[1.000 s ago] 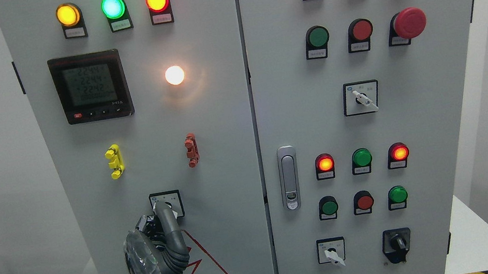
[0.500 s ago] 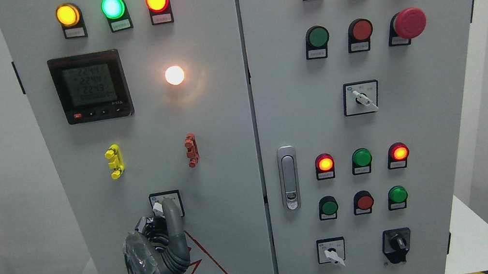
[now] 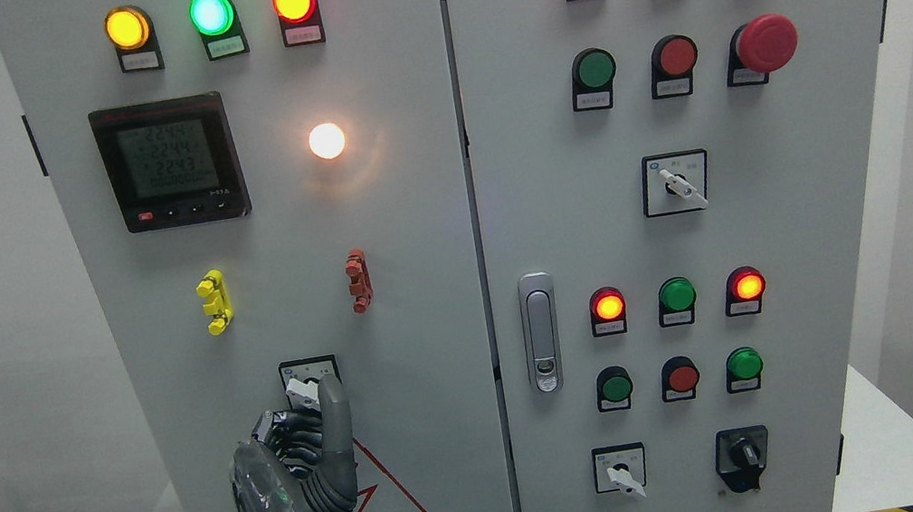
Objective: Turn on light switch 1
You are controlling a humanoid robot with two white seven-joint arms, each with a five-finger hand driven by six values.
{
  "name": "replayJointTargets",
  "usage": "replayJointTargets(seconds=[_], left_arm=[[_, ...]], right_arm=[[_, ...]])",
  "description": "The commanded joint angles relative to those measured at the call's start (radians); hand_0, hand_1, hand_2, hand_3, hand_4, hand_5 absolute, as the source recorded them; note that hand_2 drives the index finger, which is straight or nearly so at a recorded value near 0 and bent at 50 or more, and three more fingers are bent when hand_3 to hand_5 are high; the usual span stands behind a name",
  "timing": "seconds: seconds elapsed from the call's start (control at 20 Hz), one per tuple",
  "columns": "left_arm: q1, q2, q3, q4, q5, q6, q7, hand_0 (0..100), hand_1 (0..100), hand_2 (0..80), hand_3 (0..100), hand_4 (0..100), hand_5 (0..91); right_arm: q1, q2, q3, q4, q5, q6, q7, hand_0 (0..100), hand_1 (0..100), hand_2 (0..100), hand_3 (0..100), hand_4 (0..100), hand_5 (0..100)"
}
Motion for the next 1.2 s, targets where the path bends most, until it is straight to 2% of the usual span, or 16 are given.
replayJointTargets(seconds=[0.0,0.15,0.3,0.45,0.55,0.65,0.75,0.85,1.0,1.1,1.15], left_arm=[[0.055,-0.001,0.036,-0.04,-0.002,-0.066,-0.006,0,25,63.8,85,86,77.4],[0.114,0.002,0.097,-0.038,0.0,-0.157,-0.019,1,28,65.4,87,87,78.3],[0.252,0.019,0.209,-0.034,0.0,-0.334,-0.133,4,29,66.5,89,88,79.3],[0.41,0.048,0.361,0.035,0.009,-0.603,-0.274,7,26,65.5,91,88,75.5],[0.486,0.059,0.476,0.115,0.05,-0.77,-0.351,7,23,61.2,89,86,70.1],[0.567,0.08,0.582,0.197,0.105,-0.869,-0.397,7,21,56.9,87,84,61.6],[0.634,0.096,0.685,0.3,0.164,-0.927,-0.415,7,19,50.7,79,80,45.8],[0.684,0.105,0.766,0.426,0.222,-0.998,-0.464,9,18,44.8,65,71,33.3],[0.724,0.113,0.878,0.651,0.236,-1.125,-0.552,14,14,27.5,48,55,18.7],[0.727,0.113,0.94,0.824,0.234,-1.18,-0.601,17,11,17.8,38,46,14.6],[0.733,0.119,0.963,0.886,0.234,-1.193,-0.628,18,9,16.0,36,44,13.3]], right_arm=[[0.0,0.0,0.0,0.001,-0.018,0.0,0.004,12,39,0,0,0,0],[0.0,0.0,0.0,0.001,-0.018,0.0,0.004,12,39,0,0,0,0],[0.0,0.0,0.0,-0.001,-0.017,0.0,0.004,12,39,0,0,0,0],[0.0,0.0,0.0,-0.001,-0.018,0.0,0.004,12,39,0,0,0,0],[0.0,0.0,0.0,-0.001,-0.017,0.0,0.004,12,39,0,0,0,0],[0.0,0.0,0.0,0.001,-0.018,0.0,0.004,12,39,0,0,0,0],[0.0,0.0,0.0,0.001,-0.017,0.0,0.004,12,39,0,0,0,0],[0.0,0.0,0.0,0.001,-0.018,0.0,0.004,12,39,0,0,0,0],[0.0,0.0,0.0,0.001,-0.018,0.0,0.006,12,39,0,0,0,0],[0.0,0.0,0.0,-0.001,-0.018,0.0,0.006,12,39,0,0,0,0],[0.0,0.0,0.0,-0.001,-0.018,0.0,0.006,12,39,0,0,0,0]])
